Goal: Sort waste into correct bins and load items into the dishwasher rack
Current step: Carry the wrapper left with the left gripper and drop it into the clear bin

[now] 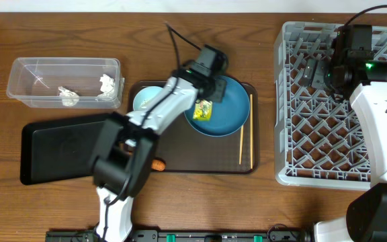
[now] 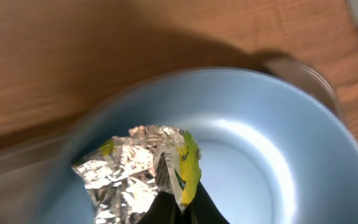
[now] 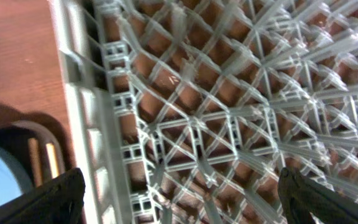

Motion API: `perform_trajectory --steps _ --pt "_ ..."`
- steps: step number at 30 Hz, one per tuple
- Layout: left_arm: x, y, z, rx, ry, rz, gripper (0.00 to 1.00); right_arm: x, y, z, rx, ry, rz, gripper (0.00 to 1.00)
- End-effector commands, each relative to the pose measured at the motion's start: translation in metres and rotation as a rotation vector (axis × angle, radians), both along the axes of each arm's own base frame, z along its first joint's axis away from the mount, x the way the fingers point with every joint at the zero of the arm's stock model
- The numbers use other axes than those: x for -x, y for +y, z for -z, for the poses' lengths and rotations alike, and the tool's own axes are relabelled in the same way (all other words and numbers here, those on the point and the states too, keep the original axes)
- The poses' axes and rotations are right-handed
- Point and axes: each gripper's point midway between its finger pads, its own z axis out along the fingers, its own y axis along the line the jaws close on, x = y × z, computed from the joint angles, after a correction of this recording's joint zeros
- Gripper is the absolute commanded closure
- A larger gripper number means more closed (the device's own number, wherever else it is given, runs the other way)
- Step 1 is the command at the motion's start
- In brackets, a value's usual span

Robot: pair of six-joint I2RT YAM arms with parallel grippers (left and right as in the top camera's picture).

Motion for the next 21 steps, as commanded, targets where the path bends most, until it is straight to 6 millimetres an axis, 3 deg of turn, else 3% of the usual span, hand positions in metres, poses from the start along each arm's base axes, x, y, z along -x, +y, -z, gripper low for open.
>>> perform_trajectory --steps 1,5,8,11,15,21 --pt "-0.019 0.047 -0.098 0.068 -0.180 -0.098 0.94 -0.010 0.036 -0.017 -0.099 -0.072 -0.152 0.05" --pt "-0.029 0.126 -0.162 0.098 -0.301 -0.256 0.94 -0.023 0.078 -0.030 -0.194 -0.153 -0.284 0.05" --pt "-0.033 0.184 -0.182 0.090 -0.342 -0.377 0.94 -0.029 0.110 -0.038 -0.215 -0.199 -0.381 0.05" --pt "-0.030 0.242 -0.177 0.062 -0.316 -0.497 0.94 -0.027 0.140 -0.035 -0.213 -0.199 -0.460 0.06" --pt "-0.019 0.299 -0.152 0.027 -0.230 -0.622 0.94 -0.021 0.182 -0.015 -0.214 -0.150 -0.551 0.07" --pt "-0.006 0.356 -0.123 0.003 -0.150 -0.751 0.91 -0.017 0.211 0.033 -0.197 -0.041 -0.551 0.12"
